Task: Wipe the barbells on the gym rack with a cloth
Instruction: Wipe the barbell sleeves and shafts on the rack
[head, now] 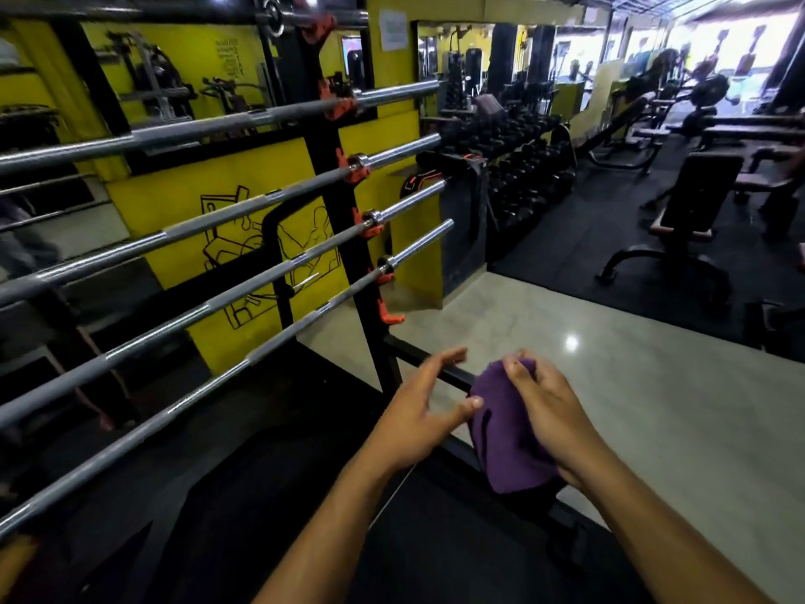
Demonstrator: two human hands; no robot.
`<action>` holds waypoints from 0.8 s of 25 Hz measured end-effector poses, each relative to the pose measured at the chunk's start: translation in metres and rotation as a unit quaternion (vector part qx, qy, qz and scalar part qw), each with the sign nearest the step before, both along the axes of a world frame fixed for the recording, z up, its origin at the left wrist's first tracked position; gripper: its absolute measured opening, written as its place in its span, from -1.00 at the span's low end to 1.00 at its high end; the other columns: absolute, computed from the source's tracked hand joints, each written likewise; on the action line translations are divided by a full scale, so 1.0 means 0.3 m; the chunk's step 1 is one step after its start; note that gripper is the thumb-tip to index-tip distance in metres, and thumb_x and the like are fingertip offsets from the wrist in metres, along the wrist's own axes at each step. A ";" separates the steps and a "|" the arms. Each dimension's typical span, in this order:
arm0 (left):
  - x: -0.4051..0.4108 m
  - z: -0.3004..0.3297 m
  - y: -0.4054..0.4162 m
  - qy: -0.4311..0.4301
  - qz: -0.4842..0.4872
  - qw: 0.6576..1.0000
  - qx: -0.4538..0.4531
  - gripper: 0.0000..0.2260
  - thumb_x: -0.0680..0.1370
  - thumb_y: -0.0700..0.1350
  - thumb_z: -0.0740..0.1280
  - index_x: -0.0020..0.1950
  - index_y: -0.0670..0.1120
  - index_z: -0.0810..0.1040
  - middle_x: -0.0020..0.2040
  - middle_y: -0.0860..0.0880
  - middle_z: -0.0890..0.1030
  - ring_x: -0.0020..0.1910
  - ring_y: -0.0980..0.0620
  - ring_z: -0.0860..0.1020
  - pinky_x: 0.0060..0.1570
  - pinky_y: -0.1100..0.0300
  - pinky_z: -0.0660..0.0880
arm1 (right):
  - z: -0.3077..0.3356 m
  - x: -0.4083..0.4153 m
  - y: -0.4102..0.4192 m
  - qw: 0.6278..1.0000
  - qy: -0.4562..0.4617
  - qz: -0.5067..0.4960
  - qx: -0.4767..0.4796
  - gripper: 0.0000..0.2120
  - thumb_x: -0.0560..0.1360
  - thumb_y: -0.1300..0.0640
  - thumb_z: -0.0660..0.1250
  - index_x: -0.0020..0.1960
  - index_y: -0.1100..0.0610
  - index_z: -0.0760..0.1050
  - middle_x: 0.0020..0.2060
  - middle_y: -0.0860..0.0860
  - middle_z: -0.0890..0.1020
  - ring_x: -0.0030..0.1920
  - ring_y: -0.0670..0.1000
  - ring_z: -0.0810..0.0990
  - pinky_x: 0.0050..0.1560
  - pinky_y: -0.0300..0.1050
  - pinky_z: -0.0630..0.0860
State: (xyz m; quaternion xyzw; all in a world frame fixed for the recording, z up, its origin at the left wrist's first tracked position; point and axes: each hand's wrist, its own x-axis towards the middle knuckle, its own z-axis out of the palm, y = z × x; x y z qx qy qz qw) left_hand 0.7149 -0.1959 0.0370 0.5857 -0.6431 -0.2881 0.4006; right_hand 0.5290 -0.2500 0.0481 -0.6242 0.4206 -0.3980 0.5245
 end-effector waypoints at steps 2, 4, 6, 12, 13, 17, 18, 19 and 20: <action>0.025 -0.001 -0.089 0.020 -0.044 0.999 0.013 -0.61 0.57 0.03 0.43 0.38 0.07 0.49 0.27 0.14 0.59 0.28 0.26 0.50 0.26 0.32 0.43 | 0.010 0.065 -0.102 0.999 0.014 0.031 -0.021 -0.73 0.65 -0.14 0.18 -0.02 0.01 0.53 -0.15 -0.06 0.61 -0.11 -0.07 0.57 -0.07 -0.13 0.47; 0.072 0.001 -0.172 0.045 -0.041 0.998 0.014 -0.76 0.57 0.02 0.43 0.19 -0.03 0.60 0.06 0.00 0.66 0.08 0.13 0.61 0.12 0.11 0.54 | 0.025 0.110 -0.204 0.995 0.030 0.076 -0.052 -0.75 0.65 -0.12 0.20 -0.06 0.00 0.52 -0.20 -0.10 0.61 -0.14 -0.11 0.57 -0.06 -0.13 0.49; 0.141 -0.001 -0.277 0.037 -0.011 0.999 0.003 -0.73 0.58 0.12 0.40 0.12 -0.05 0.60 0.01 -0.09 0.64 0.02 -0.01 0.62 0.07 -0.09 0.56 | 0.030 0.143 -0.337 0.990 0.036 0.128 -0.056 -0.83 0.61 -0.11 0.27 0.00 -0.05 0.55 -0.14 -0.13 0.65 -0.09 -0.15 0.62 -0.05 -0.21 0.53; 0.346 0.059 -0.623 -0.004 0.065 0.997 -0.032 -0.82 0.62 0.10 0.34 0.09 0.01 0.51 -0.03 0.07 0.63 0.00 0.05 0.62 0.05 0.00 0.57 | -0.056 0.262 -0.764 0.966 0.026 0.254 0.038 -0.67 0.54 0.04 0.43 0.29 0.05 0.54 0.15 -0.04 0.68 0.18 -0.03 0.65 0.21 -0.10 0.58; 0.388 0.067 -0.692 -0.028 0.069 0.997 -0.028 -0.83 0.61 0.10 0.36 0.08 0.04 0.49 -0.03 0.11 0.63 -0.02 0.11 0.62 0.01 0.08 0.56 | -0.055 0.303 -0.842 0.969 -0.002 0.241 0.054 -0.72 0.57 0.09 0.40 0.26 0.10 0.56 0.13 0.00 0.69 0.17 0.00 0.66 0.20 -0.10 0.58; 0.566 0.138 -0.927 -0.037 0.065 0.997 0.024 -0.63 0.55 0.13 0.44 0.30 0.17 0.44 0.16 0.21 0.64 0.14 0.23 0.61 0.12 0.13 0.57 | 0.007 0.512 -1.124 0.969 -0.048 0.228 0.083 -0.81 0.63 0.17 0.29 0.21 0.17 0.56 0.08 0.11 0.71 0.11 0.09 0.69 0.18 -0.03 0.59; 0.607 0.160 -0.981 -0.038 0.059 0.997 0.031 -0.58 0.54 0.16 0.44 0.35 0.19 0.43 0.22 0.20 0.62 0.19 0.22 0.60 0.18 0.08 0.56 | 0.037 0.569 -1.184 0.969 -0.043 0.232 0.067 -0.83 0.63 0.18 0.29 0.19 0.14 0.57 0.05 0.09 0.72 0.08 0.07 0.70 0.14 -0.06 0.60; 0.643 0.188 -1.031 -0.049 0.055 0.997 0.030 -0.55 0.54 0.18 0.43 0.39 0.20 0.41 0.26 0.20 0.60 0.22 0.23 0.58 0.23 0.05 0.55 | 0.069 0.618 -1.239 0.970 -0.042 0.233 0.047 -0.85 0.63 0.18 0.29 0.16 0.13 0.58 0.03 0.07 0.72 0.05 0.05 0.70 0.10 -0.10 0.60; 0.678 0.220 -1.082 -0.061 0.058 0.996 0.024 -0.54 0.56 0.18 0.40 0.43 0.20 0.40 0.29 0.21 0.59 0.24 0.24 0.56 0.26 0.04 0.54 | 0.102 0.668 -1.296 0.971 -0.044 0.234 0.026 -0.86 0.63 0.19 0.30 0.14 0.13 0.59 0.01 0.07 0.72 0.03 0.04 0.70 0.07 -0.13 0.60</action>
